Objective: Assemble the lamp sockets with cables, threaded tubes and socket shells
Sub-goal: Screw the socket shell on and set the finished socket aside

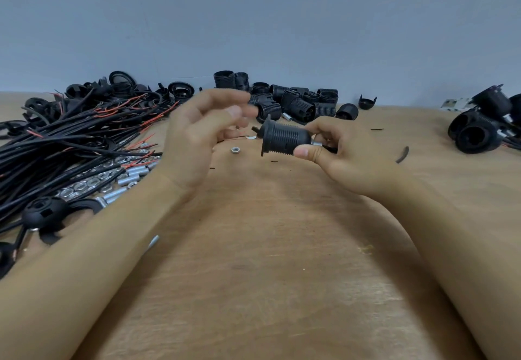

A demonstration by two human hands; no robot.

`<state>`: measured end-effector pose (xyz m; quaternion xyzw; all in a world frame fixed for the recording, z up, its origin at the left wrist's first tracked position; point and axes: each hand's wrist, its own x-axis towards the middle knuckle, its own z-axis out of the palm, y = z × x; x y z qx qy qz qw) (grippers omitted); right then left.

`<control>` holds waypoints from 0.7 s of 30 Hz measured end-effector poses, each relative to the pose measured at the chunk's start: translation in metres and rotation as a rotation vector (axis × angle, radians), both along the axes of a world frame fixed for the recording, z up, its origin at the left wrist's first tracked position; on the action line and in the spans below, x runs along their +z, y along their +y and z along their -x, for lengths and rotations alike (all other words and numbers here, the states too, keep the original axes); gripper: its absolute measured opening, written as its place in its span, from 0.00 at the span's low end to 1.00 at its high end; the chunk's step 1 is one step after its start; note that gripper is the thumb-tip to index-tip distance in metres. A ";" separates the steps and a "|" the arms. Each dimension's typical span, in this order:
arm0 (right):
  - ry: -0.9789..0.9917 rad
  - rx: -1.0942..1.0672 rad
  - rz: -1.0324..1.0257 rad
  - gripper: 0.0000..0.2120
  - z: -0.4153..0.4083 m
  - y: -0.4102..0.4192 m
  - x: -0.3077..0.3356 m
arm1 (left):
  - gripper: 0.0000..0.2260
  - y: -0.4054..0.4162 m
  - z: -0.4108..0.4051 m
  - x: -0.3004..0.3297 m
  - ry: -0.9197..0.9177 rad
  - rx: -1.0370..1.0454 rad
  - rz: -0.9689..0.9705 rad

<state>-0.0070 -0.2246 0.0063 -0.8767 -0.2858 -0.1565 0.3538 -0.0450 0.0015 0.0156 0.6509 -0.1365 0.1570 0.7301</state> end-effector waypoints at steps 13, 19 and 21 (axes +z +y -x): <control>0.028 0.055 -0.027 0.07 0.001 0.001 0.001 | 0.14 -0.009 0.003 0.001 -0.106 0.159 -0.130; 0.027 0.037 -0.007 0.11 0.000 0.001 0.001 | 0.15 -0.010 0.009 0.003 -0.234 0.124 -0.146; 0.042 0.035 -0.030 0.11 0.000 0.001 0.000 | 0.14 -0.006 0.007 0.005 -0.257 0.209 -0.099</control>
